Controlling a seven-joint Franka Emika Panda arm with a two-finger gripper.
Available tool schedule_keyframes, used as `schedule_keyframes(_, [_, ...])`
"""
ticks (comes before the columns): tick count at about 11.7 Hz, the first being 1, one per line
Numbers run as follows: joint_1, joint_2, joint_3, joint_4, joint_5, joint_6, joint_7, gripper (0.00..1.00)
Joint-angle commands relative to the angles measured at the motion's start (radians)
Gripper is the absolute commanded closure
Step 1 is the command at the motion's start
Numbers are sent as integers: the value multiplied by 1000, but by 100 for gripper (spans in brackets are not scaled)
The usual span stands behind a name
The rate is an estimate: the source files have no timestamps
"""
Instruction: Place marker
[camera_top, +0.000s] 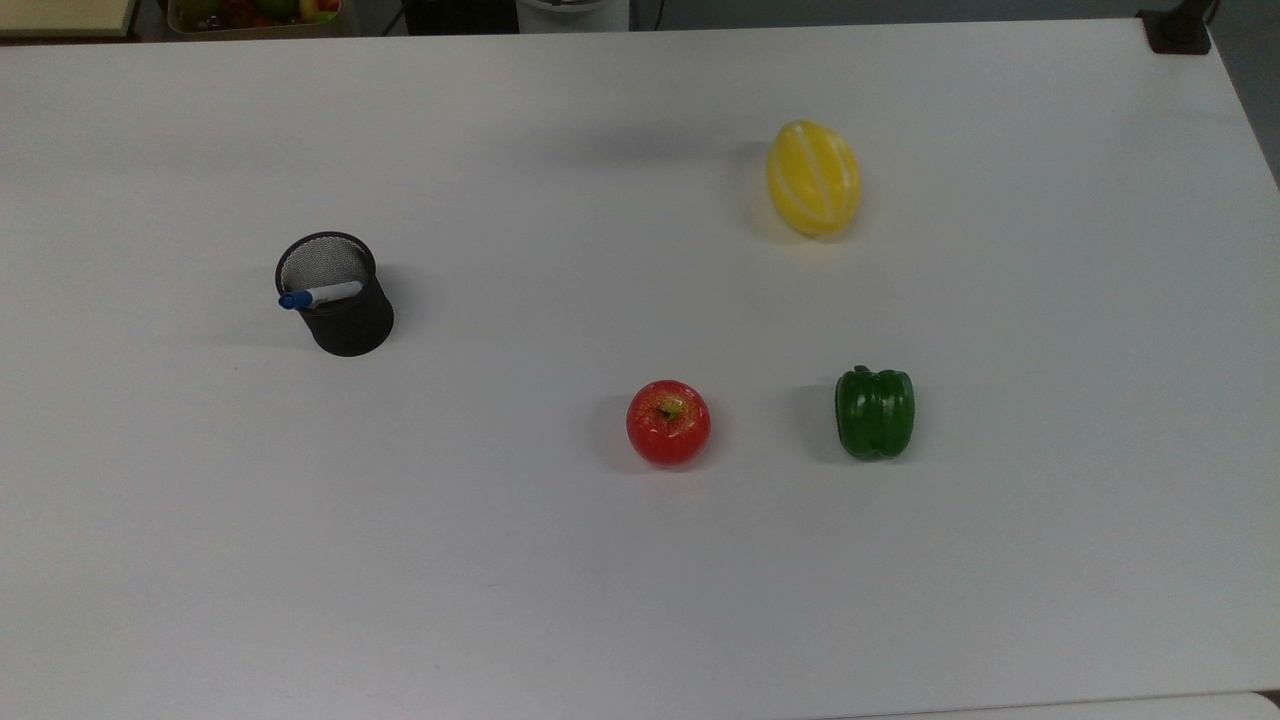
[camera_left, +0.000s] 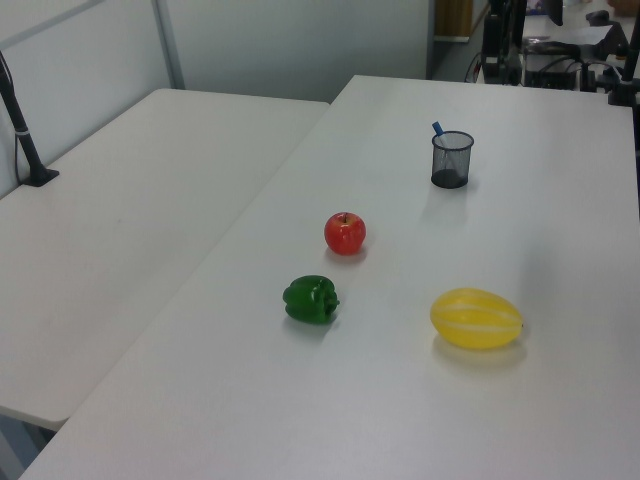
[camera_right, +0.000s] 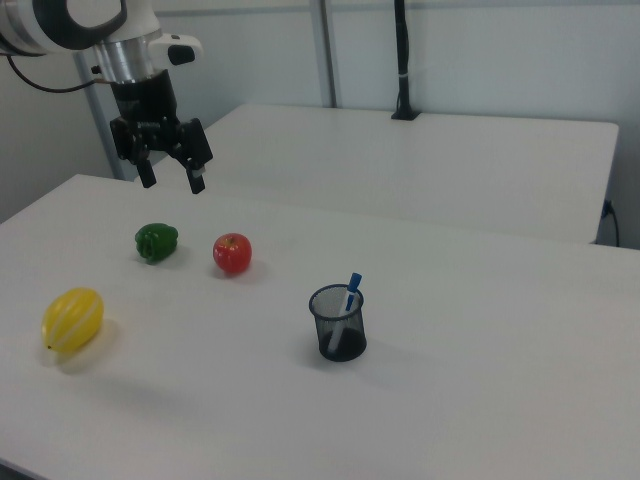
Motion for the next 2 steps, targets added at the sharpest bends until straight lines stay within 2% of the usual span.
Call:
schedule_keyframes(1, [-3, 6, -7, 15, 14, -2, 16, 0])
schedule_keyframes(2, [-4, 6, -8, 15, 14, 0, 16, 0])
